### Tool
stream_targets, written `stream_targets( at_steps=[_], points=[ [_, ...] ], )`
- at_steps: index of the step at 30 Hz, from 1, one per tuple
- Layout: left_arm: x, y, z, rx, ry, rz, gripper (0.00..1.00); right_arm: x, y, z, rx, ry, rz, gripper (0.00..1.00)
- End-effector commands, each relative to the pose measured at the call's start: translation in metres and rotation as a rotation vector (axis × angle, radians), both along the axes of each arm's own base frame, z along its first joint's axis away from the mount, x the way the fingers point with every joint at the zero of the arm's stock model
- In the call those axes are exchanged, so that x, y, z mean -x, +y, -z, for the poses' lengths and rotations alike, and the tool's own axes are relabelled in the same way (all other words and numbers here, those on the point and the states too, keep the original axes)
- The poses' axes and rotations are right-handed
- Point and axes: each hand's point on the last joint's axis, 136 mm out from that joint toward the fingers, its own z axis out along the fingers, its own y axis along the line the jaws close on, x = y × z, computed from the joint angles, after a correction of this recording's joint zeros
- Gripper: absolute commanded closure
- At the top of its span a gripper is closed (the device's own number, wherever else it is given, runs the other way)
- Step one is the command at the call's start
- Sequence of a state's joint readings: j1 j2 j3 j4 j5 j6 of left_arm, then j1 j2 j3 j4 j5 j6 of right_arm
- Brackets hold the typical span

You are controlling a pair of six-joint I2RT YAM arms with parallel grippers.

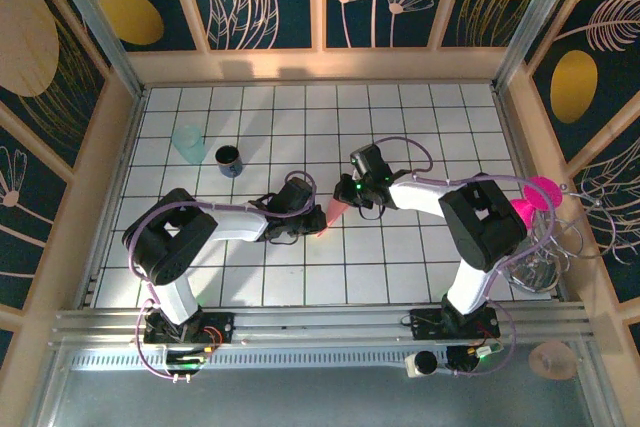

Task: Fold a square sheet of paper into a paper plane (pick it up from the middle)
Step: Fold the wing for the fifth time at the center of the table.

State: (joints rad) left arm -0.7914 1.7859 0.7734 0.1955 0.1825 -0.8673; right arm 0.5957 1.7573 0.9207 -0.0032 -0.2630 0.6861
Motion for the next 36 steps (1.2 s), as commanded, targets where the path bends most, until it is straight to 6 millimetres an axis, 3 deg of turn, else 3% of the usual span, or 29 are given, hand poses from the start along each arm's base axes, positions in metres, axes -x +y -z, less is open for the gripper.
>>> stream_targets(
  at_steps=[1, 17, 25, 30, 36],
  points=[
    [0.030, 0.053, 0.082, -0.270, 0.128, -0.033, 0.90, -0.002, -0.006, 0.011, 0.018, 0.004, 0.012, 0.91],
    [0.029, 0.055, 0.078, -0.279, 0.120, -0.041, 0.90, 0.005, -0.023, 0.035, 0.052, 0.051, 0.041, 0.93],
    [0.025, 0.054, 0.067, -0.263, 0.098, -0.054, 0.91, 0.020, -0.032, 0.055, 0.051, 0.060, 0.029, 0.94],
    [0.012, 0.043, 0.036, -0.194, 0.027, -0.065, 0.88, 0.034, -0.037, 0.065, 0.022, 0.053, 0.008, 0.94],
    [-0.021, 0.032, -0.034, -0.081, -0.142, -0.111, 0.72, 0.036, -0.028, 0.062, -0.022, 0.045, -0.033, 0.95]
  ],
)
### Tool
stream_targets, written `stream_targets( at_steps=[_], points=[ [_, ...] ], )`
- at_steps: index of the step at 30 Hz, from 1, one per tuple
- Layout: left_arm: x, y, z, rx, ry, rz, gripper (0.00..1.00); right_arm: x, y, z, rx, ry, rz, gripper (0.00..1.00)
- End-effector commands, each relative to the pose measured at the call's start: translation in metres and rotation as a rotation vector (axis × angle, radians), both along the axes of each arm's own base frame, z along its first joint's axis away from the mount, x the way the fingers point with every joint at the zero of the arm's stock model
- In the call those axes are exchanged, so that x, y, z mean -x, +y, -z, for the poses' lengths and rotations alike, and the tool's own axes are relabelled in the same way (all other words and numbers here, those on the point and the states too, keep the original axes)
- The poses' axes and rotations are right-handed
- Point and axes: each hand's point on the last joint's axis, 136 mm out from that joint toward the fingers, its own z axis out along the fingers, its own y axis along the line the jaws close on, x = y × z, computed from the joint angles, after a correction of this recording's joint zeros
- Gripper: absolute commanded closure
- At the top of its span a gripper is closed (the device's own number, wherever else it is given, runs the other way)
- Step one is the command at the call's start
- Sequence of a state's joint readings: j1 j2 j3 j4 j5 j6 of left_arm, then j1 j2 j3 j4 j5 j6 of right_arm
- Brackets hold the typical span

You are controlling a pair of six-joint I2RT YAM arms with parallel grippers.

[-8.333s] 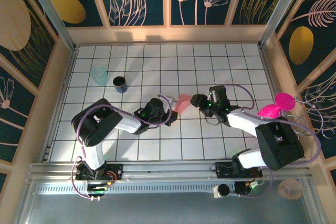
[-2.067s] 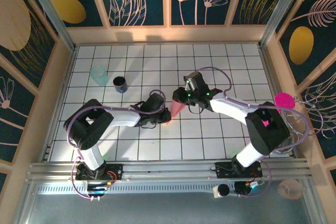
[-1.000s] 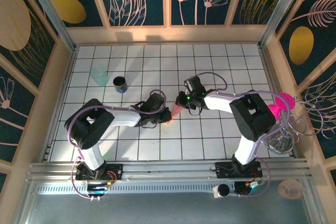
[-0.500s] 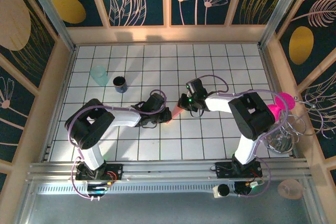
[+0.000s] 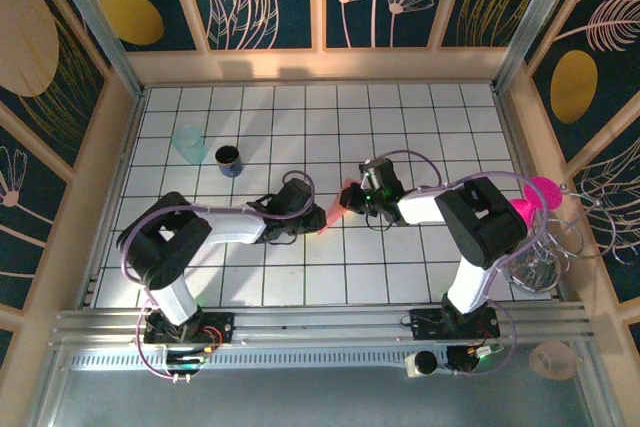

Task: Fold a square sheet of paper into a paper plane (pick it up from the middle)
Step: Fold the wing for the fifth time at the center of the table.

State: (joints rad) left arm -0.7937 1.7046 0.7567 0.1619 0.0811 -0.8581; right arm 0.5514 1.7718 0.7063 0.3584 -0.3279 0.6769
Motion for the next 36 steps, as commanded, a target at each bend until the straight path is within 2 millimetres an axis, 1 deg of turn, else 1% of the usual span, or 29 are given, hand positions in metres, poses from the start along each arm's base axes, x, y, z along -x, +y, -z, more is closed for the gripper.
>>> stream_targets(
  at_steps=[1, 2, 4, 6, 10, 11, 12, 15, 20, 27, 36],
  points=[
    [-0.015, 0.015, -0.026, -0.022, -0.085, -0.052, 0.71, 0.032, -0.015, 0.038, 0.082, 0.130, -0.038, 0.95],
    [-0.017, 0.011, -0.034, -0.004, -0.103, -0.037, 0.70, 0.031, -0.013, 0.037, 0.077, 0.126, -0.046, 0.95],
    [-0.020, -0.003, -0.047, 0.042, -0.128, 0.016, 0.71, 0.030, -0.008, 0.032, 0.059, 0.116, -0.071, 0.96],
    [-0.019, -0.018, -0.052, 0.095, -0.127, 0.070, 0.76, 0.030, -0.004, 0.029, 0.044, 0.111, -0.091, 0.96],
    [-0.017, -0.043, -0.050, 0.176, -0.096, 0.148, 0.88, 0.032, 0.002, 0.027, 0.020, 0.113, -0.121, 0.98],
    [-0.016, -0.045, -0.042, 0.174, -0.076, 0.155, 0.89, 0.027, -0.004, 0.027, 0.015, 0.115, -0.103, 0.98],
    [-0.016, -0.048, -0.038, 0.178, -0.065, 0.164, 0.91, 0.024, -0.007, 0.027, 0.012, 0.116, -0.094, 0.98],
    [-0.014, -0.056, -0.031, 0.197, -0.040, 0.192, 0.94, 0.022, -0.008, 0.028, 0.000, 0.120, -0.087, 0.99],
    [-0.013, -0.059, -0.021, 0.197, -0.012, 0.205, 0.97, 0.018, -0.010, 0.028, -0.007, 0.127, -0.075, 0.99],
    [-0.013, -0.063, -0.008, 0.178, 0.018, 0.216, 0.97, 0.018, -0.012, 0.033, -0.007, 0.146, -0.065, 0.99],
    [-0.014, -0.057, 0.009, 0.115, 0.038, 0.208, 0.98, 0.018, -0.016, 0.037, 0.001, 0.163, -0.052, 0.99]
  ],
)
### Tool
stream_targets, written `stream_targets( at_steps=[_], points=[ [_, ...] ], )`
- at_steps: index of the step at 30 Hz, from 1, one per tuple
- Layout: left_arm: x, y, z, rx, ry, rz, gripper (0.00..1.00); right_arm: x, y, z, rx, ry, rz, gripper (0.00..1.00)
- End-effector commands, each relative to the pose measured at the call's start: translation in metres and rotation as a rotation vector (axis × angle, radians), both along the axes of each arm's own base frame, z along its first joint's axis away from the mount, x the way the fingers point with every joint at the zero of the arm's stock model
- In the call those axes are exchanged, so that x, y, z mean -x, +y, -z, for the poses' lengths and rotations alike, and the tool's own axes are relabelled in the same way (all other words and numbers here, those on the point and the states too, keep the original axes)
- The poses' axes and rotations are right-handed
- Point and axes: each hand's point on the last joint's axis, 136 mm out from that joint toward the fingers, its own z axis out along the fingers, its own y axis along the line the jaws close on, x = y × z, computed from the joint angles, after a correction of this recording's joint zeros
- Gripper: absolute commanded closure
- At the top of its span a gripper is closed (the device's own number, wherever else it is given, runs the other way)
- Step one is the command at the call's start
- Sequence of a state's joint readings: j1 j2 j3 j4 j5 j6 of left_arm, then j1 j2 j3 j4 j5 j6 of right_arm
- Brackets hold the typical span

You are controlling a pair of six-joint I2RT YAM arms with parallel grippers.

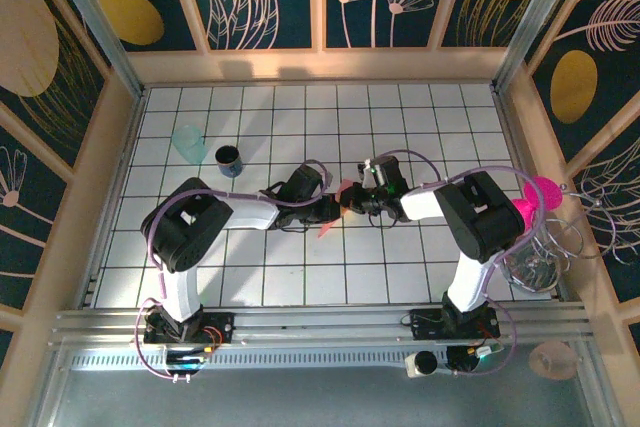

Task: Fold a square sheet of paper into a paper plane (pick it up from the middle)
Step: Fold the wing for the fifth time at the center of the table.

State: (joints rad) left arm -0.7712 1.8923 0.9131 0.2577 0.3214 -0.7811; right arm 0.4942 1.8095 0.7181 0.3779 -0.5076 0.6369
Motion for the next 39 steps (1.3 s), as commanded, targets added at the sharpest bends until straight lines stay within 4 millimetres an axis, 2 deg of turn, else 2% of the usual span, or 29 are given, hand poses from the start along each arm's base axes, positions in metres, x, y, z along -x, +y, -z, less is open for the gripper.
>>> stream_targets(
  at_steps=[1, 6, 14, 21, 28, 30, 33, 39],
  points=[
    [0.000, 0.000, 0.010, -0.032, 0.001, 0.016, 0.98, 0.015, -0.020, 0.039, 0.105, 0.120, 0.035, 0.99],
    [0.005, 0.004, 0.017, -0.059, 0.008, 0.036, 1.00, 0.016, -0.025, 0.047, 0.127, 0.149, 0.054, 1.00],
    [0.020, 0.023, 0.030, -0.126, 0.017, 0.060, 1.00, 0.019, -0.036, 0.064, 0.164, 0.215, 0.092, 1.00],
    [0.036, 0.035, 0.031, -0.181, 0.008, 0.145, 1.00, 0.021, -0.042, 0.074, 0.190, 0.255, 0.103, 1.00],
    [0.045, 0.051, 0.031, -0.253, 0.008, 0.172, 1.00, 0.020, -0.044, 0.075, 0.192, 0.260, 0.110, 1.00],
    [0.044, 0.055, 0.027, -0.265, -0.003, 0.167, 1.00, 0.020, -0.044, 0.074, 0.190, 0.260, 0.108, 1.00],
    [0.037, 0.050, 0.008, -0.231, -0.049, 0.150, 1.00, 0.020, -0.043, 0.074, 0.189, 0.259, 0.107, 1.00],
    [0.012, 0.012, -0.043, -0.031, -0.174, 0.134, 1.00, 0.020, -0.043, 0.074, 0.190, 0.259, 0.108, 1.00]
  ],
)
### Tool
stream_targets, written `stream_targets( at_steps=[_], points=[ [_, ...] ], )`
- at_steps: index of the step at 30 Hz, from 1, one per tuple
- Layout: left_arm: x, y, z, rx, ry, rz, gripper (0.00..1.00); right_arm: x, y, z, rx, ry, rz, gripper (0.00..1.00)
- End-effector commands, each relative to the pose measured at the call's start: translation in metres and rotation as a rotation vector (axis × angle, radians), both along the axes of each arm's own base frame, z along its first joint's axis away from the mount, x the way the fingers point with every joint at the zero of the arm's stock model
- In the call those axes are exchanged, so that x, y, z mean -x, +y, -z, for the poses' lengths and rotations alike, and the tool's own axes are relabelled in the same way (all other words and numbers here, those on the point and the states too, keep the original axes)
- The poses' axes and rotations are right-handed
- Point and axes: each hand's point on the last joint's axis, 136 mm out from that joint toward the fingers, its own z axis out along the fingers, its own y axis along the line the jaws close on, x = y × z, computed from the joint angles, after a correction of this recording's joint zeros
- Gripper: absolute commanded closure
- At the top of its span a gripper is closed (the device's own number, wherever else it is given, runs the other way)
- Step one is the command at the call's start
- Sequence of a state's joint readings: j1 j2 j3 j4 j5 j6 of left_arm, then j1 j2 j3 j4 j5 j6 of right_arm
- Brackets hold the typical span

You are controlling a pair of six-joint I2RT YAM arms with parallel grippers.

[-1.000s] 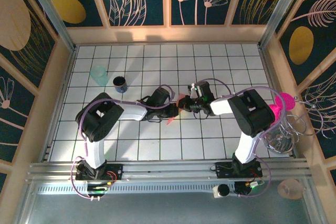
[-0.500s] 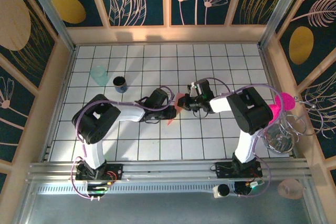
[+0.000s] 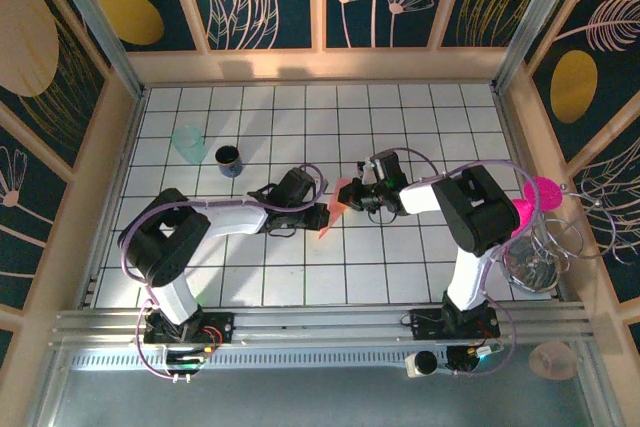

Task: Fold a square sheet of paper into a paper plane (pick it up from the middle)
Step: Fold the wing for the fifth time at the center of the table.

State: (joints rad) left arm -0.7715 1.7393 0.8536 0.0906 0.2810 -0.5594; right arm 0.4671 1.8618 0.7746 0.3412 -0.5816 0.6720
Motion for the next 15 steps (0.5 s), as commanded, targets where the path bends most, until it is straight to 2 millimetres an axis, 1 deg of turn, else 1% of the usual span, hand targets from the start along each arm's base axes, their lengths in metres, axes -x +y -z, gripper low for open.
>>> stream_targets(
  at_steps=[1, 3, 7, 11, 15],
  points=[
    [-0.012, -0.024, -0.032, 0.124, -0.056, 0.017, 1.00, 0.026, -0.046, 0.072, 0.235, 0.183, 0.098, 1.00],
    [-0.013, -0.033, -0.029, 0.147, -0.043, 0.024, 1.00, 0.026, -0.046, 0.071, 0.233, 0.182, 0.100, 1.00],
    [-0.010, -0.045, -0.012, 0.147, 0.004, 0.045, 1.00, 0.026, -0.046, 0.071, 0.231, 0.182, 0.101, 1.00],
    [-0.009, -0.045, 0.002, 0.118, 0.027, 0.048, 1.00, 0.027, -0.047, 0.071, 0.235, 0.184, 0.100, 1.00],
    [-0.007, -0.038, 0.019, 0.073, 0.052, 0.035, 1.00, 0.026, -0.048, 0.072, 0.237, 0.186, 0.102, 1.00]
  ],
)
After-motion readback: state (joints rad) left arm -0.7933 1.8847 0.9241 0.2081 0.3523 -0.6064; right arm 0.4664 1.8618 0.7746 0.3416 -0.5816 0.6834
